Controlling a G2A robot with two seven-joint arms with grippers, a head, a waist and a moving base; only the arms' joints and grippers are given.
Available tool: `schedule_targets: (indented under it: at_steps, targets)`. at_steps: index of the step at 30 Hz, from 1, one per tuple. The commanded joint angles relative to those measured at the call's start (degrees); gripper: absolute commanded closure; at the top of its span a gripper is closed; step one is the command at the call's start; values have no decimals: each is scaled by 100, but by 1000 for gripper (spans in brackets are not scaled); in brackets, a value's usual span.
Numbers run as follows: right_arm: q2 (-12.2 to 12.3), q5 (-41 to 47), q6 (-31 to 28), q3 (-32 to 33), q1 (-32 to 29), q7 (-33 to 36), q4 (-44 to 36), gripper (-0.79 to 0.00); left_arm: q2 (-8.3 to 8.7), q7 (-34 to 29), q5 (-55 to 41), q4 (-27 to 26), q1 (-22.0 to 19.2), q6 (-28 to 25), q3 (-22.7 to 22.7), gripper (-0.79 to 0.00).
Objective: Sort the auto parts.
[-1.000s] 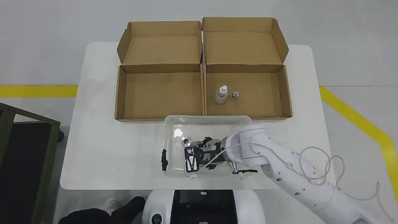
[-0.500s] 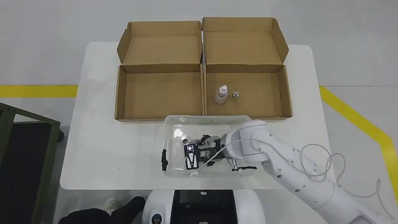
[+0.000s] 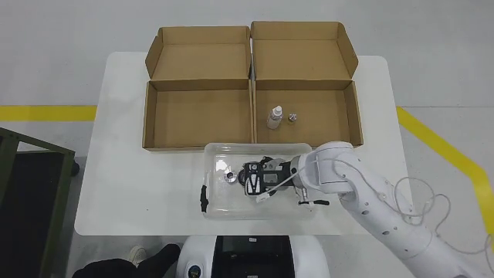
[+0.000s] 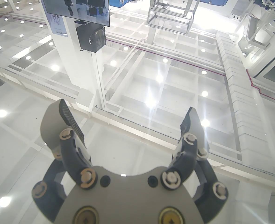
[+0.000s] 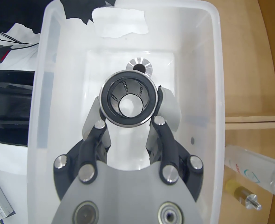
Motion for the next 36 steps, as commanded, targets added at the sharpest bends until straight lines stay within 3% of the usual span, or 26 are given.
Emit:
schedule_targets:
  at_steps: [1, 12, 13, 14, 16, 17, 18, 20, 26, 30, 32, 36]
  targets:
    - [23, -53, 71, 71, -30, 50, 23, 0, 0, 0, 0, 0, 0, 0, 0, -785]
    - [42, -98, 192, 19, -75, 191, 375, 0, 0, 0, 0, 0, 0, 0, 0, -785]
    - [40, -103, 210, 9, -70, 197, 406, -65, 0, 0, 0, 0, 0, 0, 0, -785]
    - [40, -114, 221, 2, -67, 211, 420, -228, 0, 0, 0, 0, 0, 0, 0, -785]
    - [39, -114, 236, -19, -65, 247, 442, -462, 0, 0, 0, 0, 0, 0, 0, -785]
    - [40, -113, 241, -25, -62, 268, 449, -637, 0, 0, 0, 0, 0, 0, 0, -785]
    - [40, -110, 247, -33, -59, 292, 447, -720, 0, 0, 0, 0, 0, 0, 0, -785]
    - [42, -100, 237, -41, -59, 302, 405, -742, 0, 0, 0, 0, 0, 0, 0, -785]
    - [59, -108, 222, -19, -61, 293, 129, -683, 0, 0, 0, 0, 0, 0, 0, -785]
    - [67, -176, 242, -23, -64, 294, -11, -690, 0, 0, 0, 0, 0, 0, 0, -785]
    - [66, -215, 269, -29, -57, 286, -22, -671, 0, 0, 0, 0, 0, 0, 0, -785]
    - [48, -268, 312, -95, -8, 272, 45, -557, 0, 0, 0, 0, 0, 0, 0, -785]
